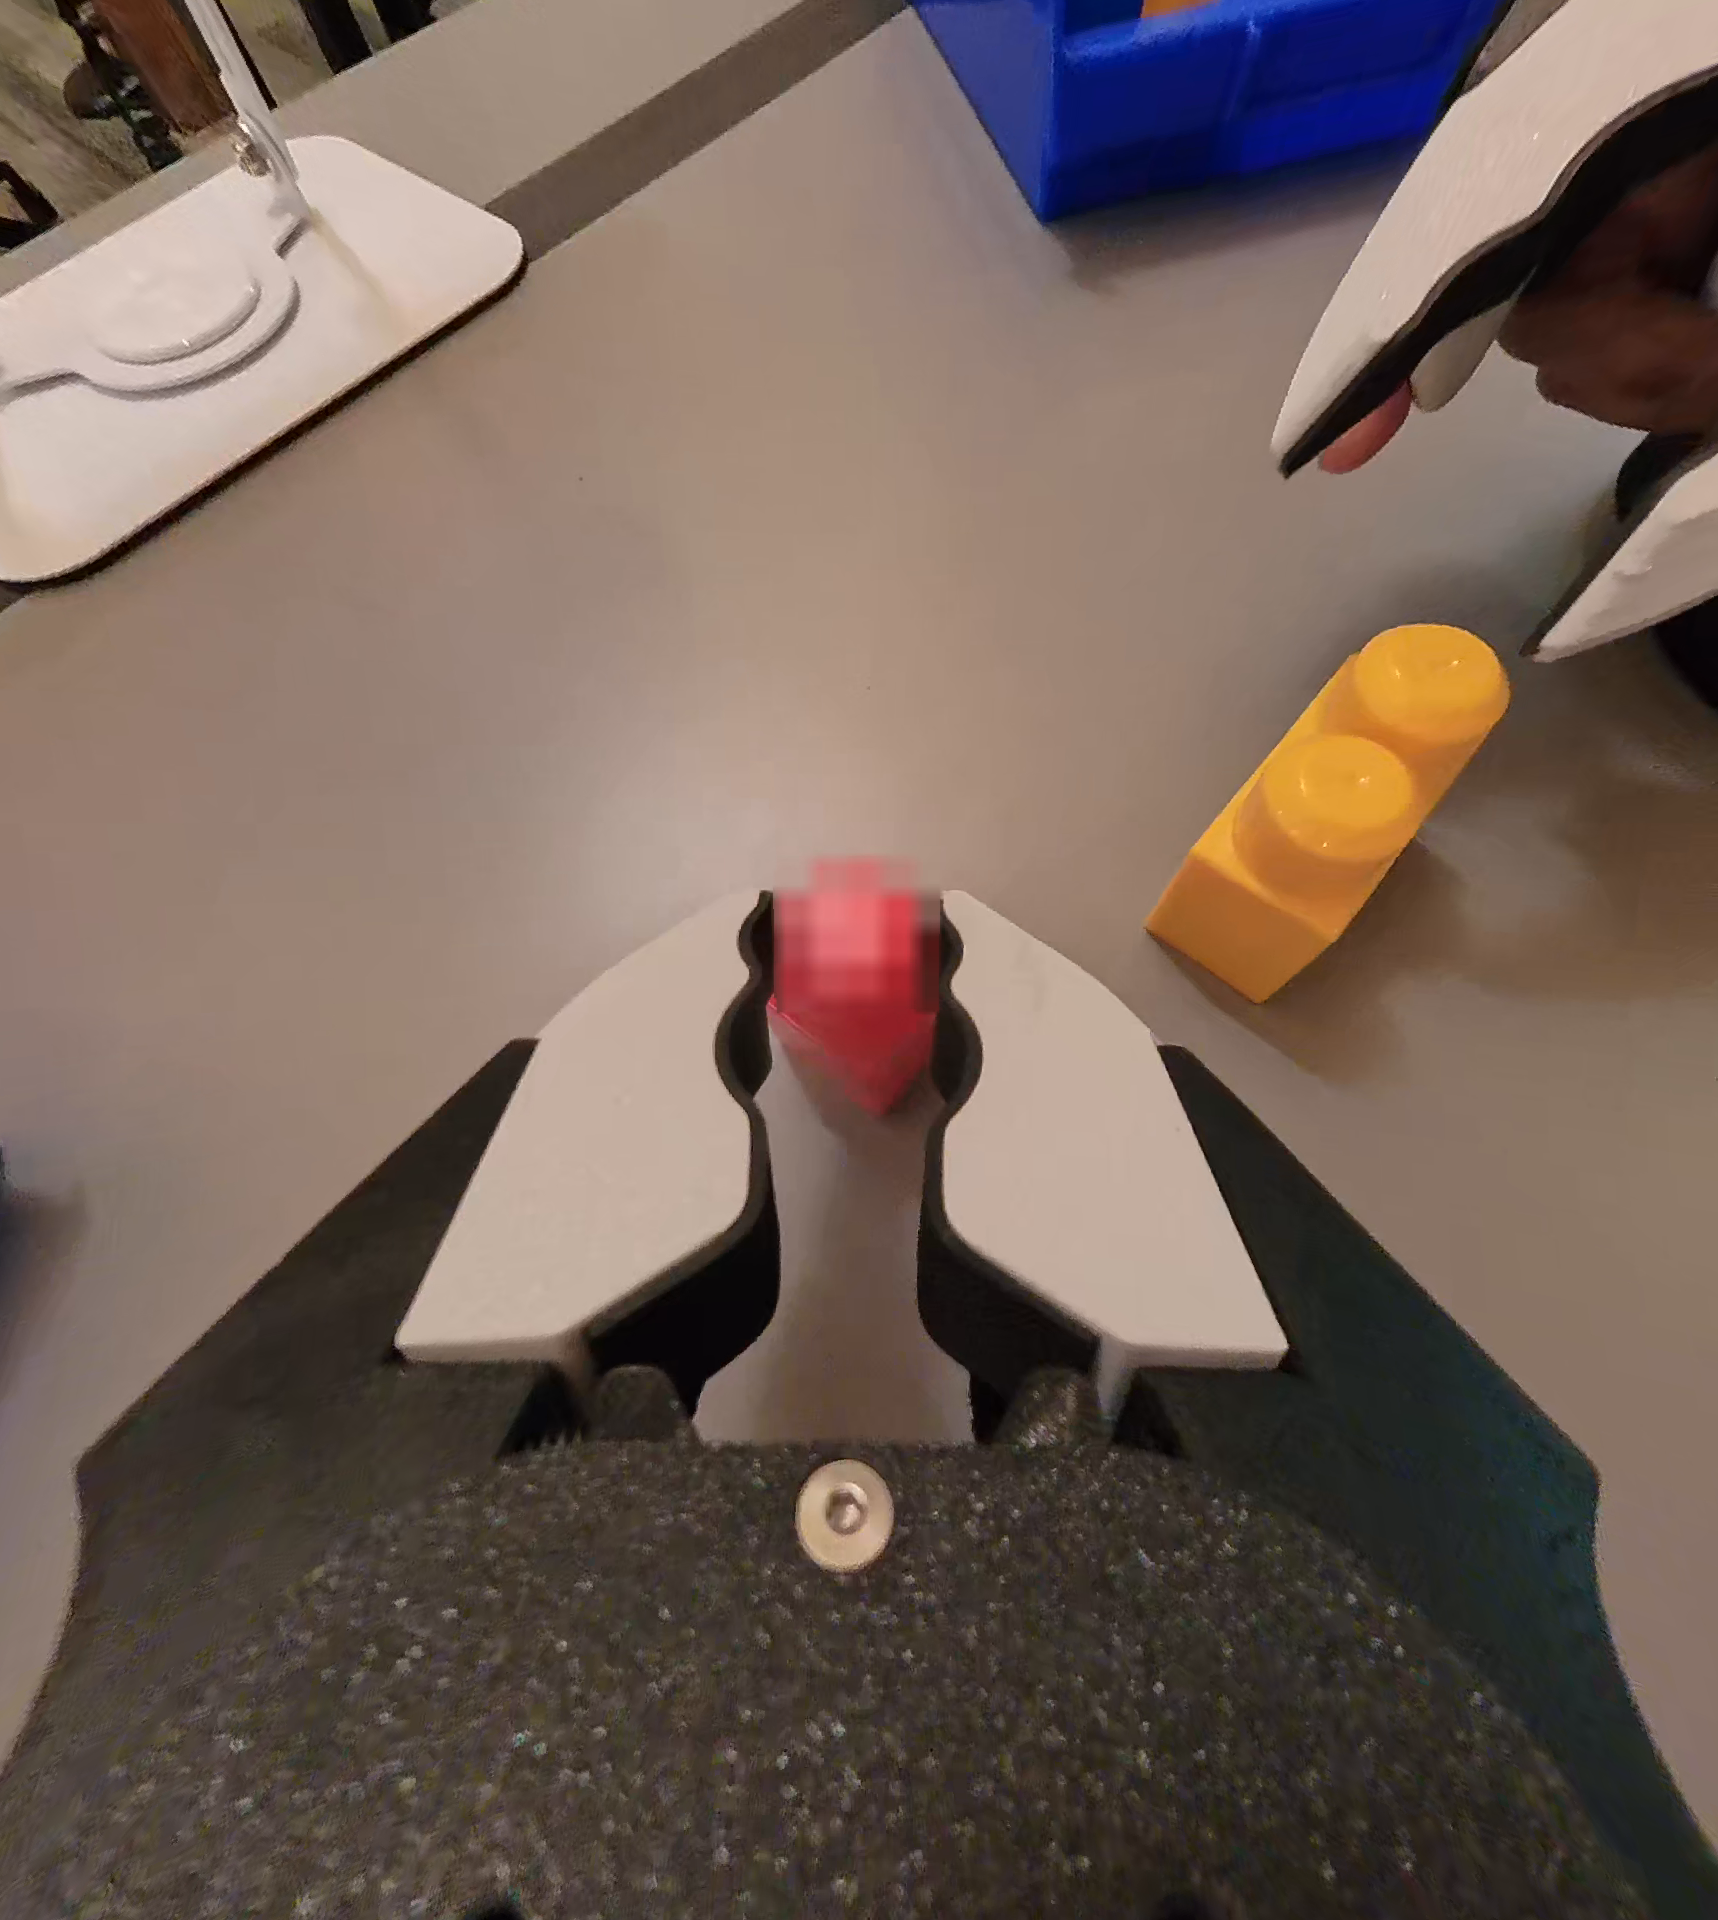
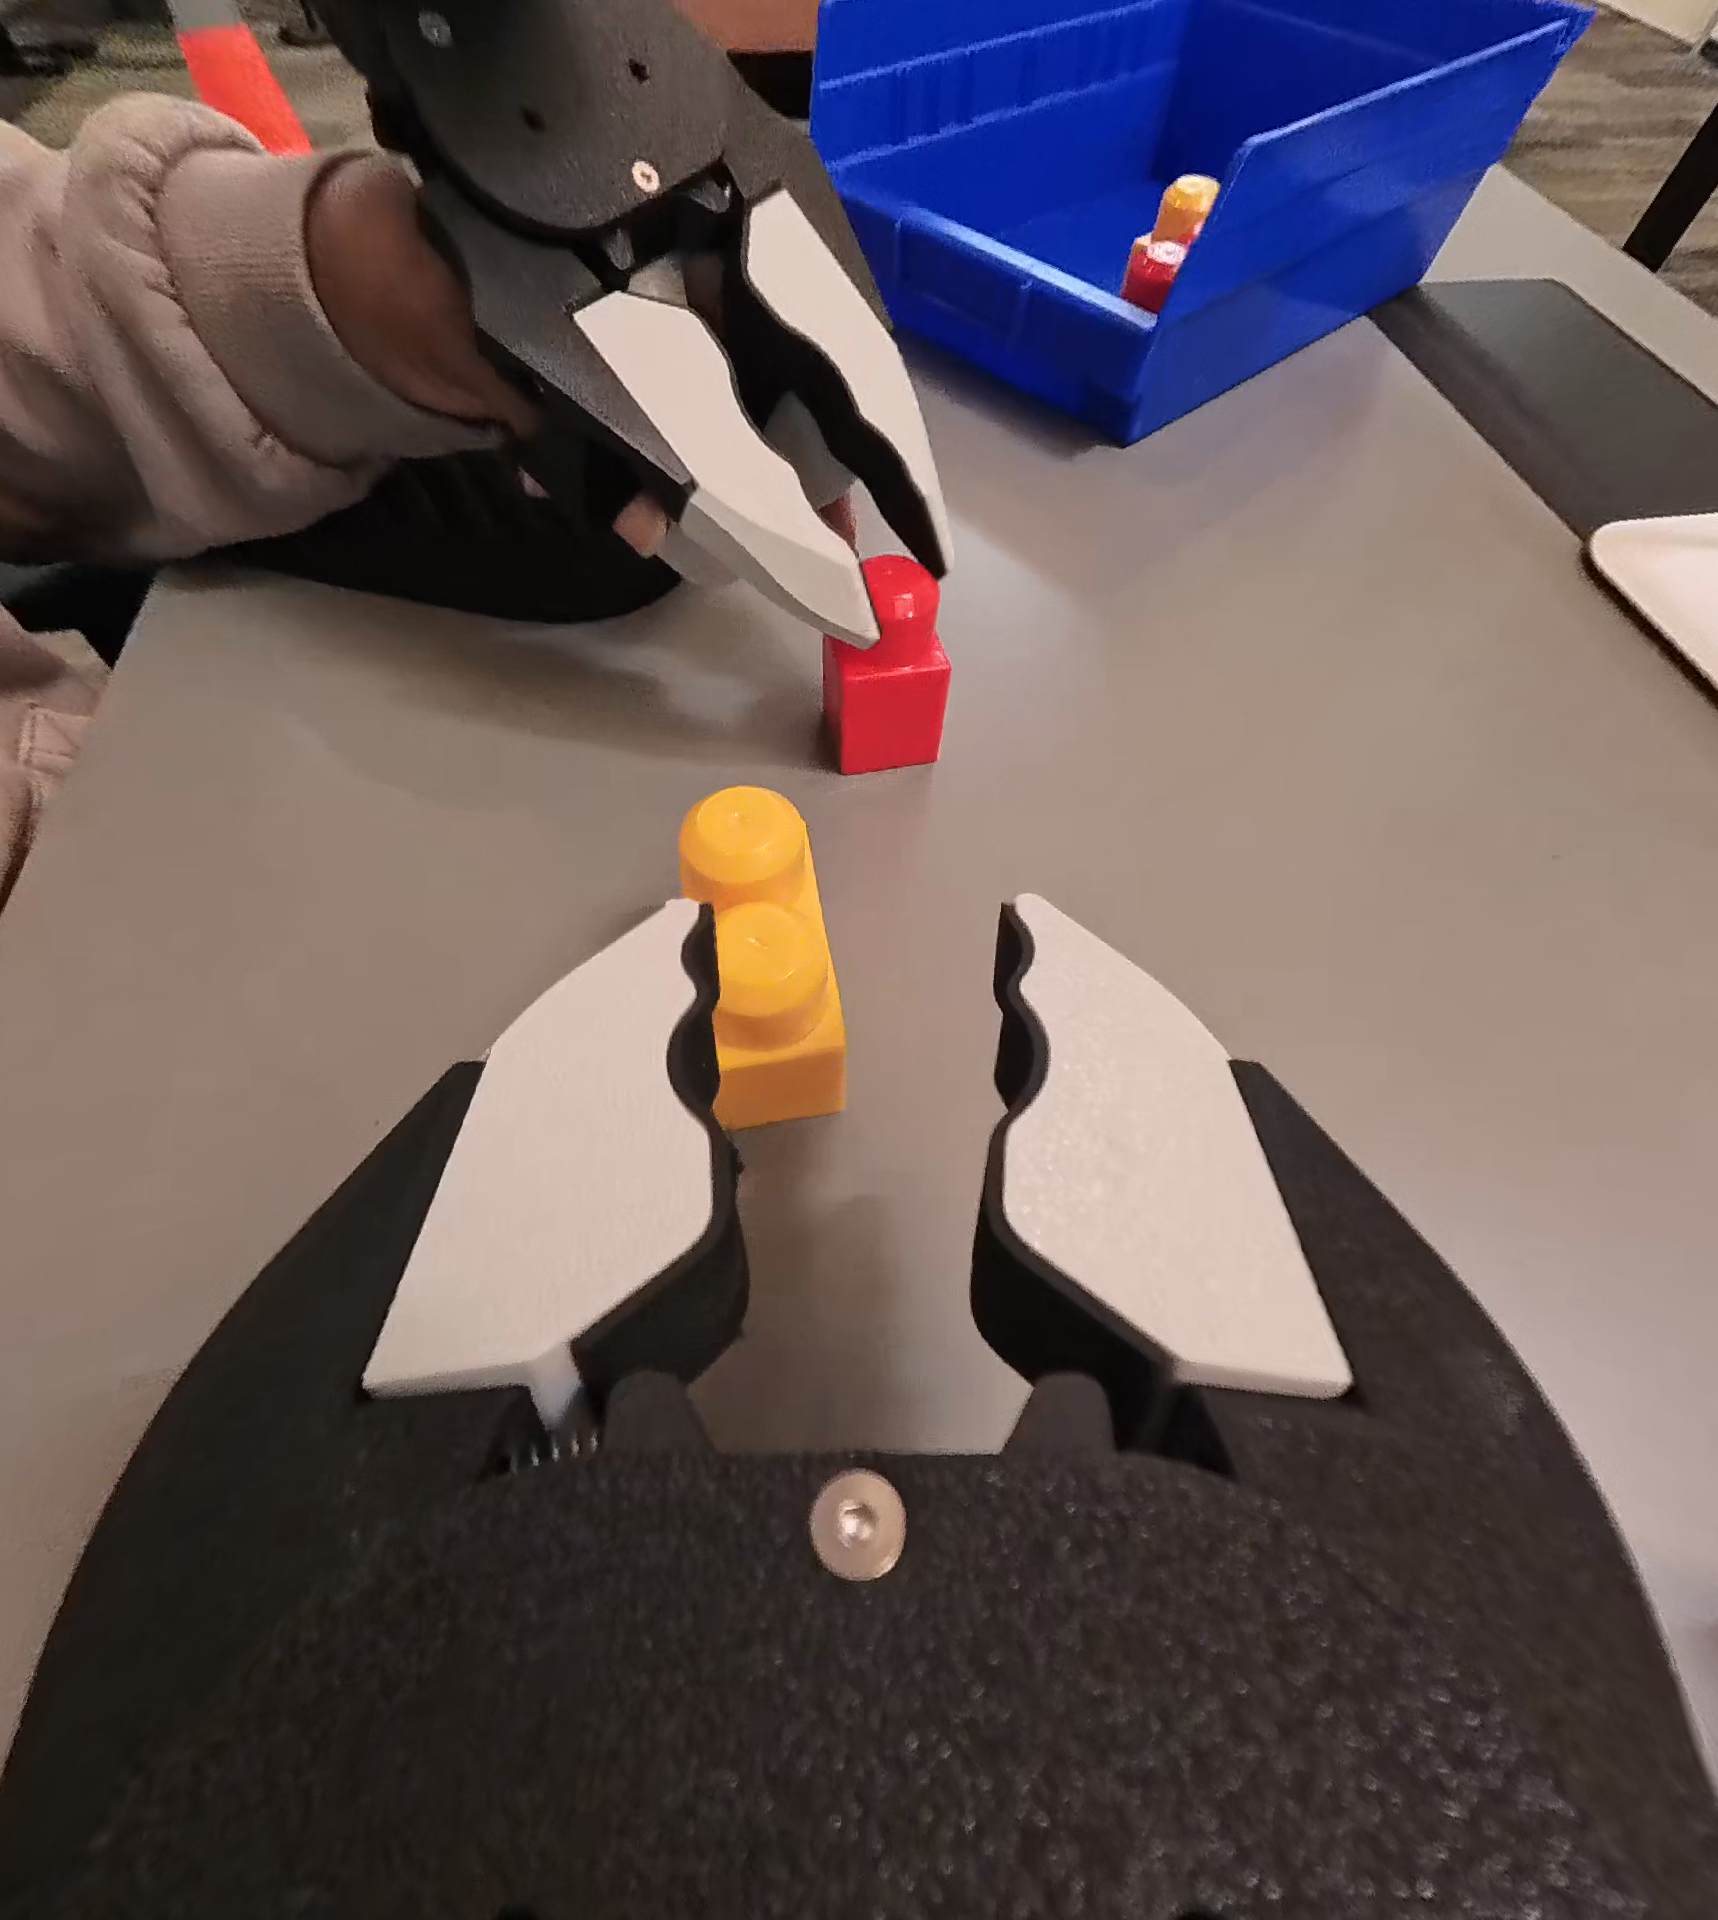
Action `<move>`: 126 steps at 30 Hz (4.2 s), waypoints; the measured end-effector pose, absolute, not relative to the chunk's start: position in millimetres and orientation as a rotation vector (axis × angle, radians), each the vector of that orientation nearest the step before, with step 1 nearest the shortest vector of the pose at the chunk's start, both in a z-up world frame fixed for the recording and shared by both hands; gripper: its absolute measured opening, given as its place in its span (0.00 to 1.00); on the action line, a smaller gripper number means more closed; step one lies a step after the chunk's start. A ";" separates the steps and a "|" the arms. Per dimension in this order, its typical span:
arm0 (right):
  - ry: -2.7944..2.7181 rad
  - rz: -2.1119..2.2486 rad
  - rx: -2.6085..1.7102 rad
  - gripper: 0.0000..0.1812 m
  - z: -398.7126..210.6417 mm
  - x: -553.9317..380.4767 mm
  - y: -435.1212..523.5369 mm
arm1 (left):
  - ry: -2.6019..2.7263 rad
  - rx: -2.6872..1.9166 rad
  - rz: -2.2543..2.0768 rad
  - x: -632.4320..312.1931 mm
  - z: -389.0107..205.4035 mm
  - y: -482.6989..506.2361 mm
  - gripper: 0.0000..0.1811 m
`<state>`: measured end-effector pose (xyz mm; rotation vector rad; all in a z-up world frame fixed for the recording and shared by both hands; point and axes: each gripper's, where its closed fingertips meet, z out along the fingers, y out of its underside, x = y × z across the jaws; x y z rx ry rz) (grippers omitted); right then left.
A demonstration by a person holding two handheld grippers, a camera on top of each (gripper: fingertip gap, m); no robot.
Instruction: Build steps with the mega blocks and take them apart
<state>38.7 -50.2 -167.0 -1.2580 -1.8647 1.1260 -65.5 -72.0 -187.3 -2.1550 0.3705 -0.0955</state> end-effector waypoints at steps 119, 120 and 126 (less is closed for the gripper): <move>-1.431 1.737 -0.905 0.17 -63.6 29.3 -117.0 | 0.645 -1.349 -0.741 6.5 -72.8 -139.5 0.20; -1.441 1.718 -0.921 0.17 -64.8 31.0 -116.5 | 0.650 -1.365 -0.739 8.4 -75.6 -138.7 0.20; -1.470 1.556 -0.998 0.17 -57.9 50.1 -91.4 | 0.577 -1.430 -0.616 -2.6 -83.8 -123.5 0.22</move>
